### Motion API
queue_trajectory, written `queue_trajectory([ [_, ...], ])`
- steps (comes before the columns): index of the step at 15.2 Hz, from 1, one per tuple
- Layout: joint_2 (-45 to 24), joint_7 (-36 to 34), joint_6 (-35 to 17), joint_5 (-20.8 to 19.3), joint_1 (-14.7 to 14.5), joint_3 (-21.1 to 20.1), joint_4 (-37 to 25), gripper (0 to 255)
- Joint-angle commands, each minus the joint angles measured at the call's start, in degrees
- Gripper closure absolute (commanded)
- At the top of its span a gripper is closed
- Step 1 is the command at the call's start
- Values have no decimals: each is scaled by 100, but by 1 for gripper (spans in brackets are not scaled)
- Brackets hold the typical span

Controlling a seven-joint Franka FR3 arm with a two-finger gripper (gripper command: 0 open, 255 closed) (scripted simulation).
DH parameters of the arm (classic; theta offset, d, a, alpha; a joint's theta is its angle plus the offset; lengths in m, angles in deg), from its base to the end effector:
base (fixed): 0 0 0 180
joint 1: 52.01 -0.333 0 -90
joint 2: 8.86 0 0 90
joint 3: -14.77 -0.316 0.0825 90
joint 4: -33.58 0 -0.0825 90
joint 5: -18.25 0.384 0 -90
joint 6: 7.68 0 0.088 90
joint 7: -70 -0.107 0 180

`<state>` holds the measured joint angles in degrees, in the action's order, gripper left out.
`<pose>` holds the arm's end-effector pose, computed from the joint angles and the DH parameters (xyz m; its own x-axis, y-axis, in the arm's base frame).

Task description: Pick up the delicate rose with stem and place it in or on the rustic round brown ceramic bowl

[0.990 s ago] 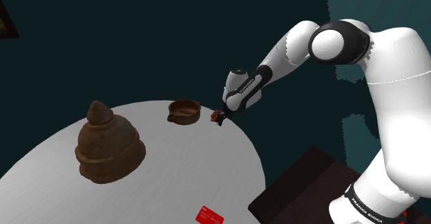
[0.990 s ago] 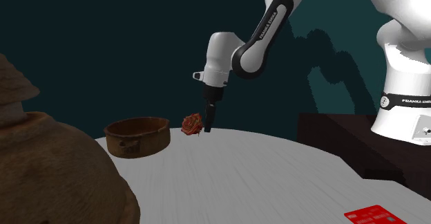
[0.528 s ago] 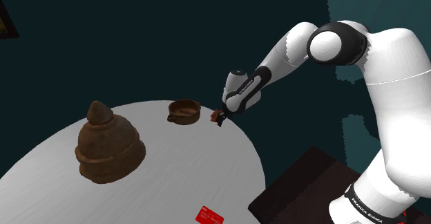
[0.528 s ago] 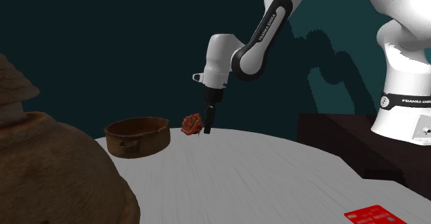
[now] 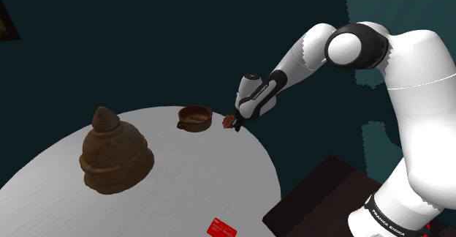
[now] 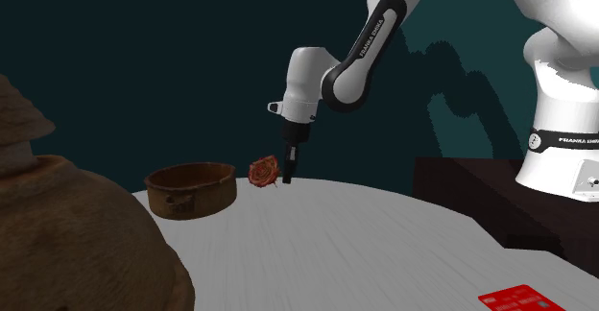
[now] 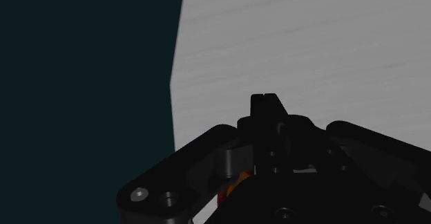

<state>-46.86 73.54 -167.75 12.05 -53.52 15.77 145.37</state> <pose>0.6294 0.0110 0.1512 0.9694 0.1768 0.1703 0.1660 -0.9832 0.0757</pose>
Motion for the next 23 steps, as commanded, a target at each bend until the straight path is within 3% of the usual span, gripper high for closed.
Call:
queue_trajectory([
  [1, 0, 0, 0, 0, 0, 0, 0, 255],
  [3, 0, 0, 0, 0, 0, 0, 0, 255],
  [4, 0, 0, 0, 0, 0, 0, 0, 0],
  [9, 629, 1017, -1498, -18, 790, -741, 840, 0],
  [17, -41, 969, -1669, -68, 661, -620, 336, 0],
  [23, -41, 969, -1669, -67, 661, -620, 336, 0],
])
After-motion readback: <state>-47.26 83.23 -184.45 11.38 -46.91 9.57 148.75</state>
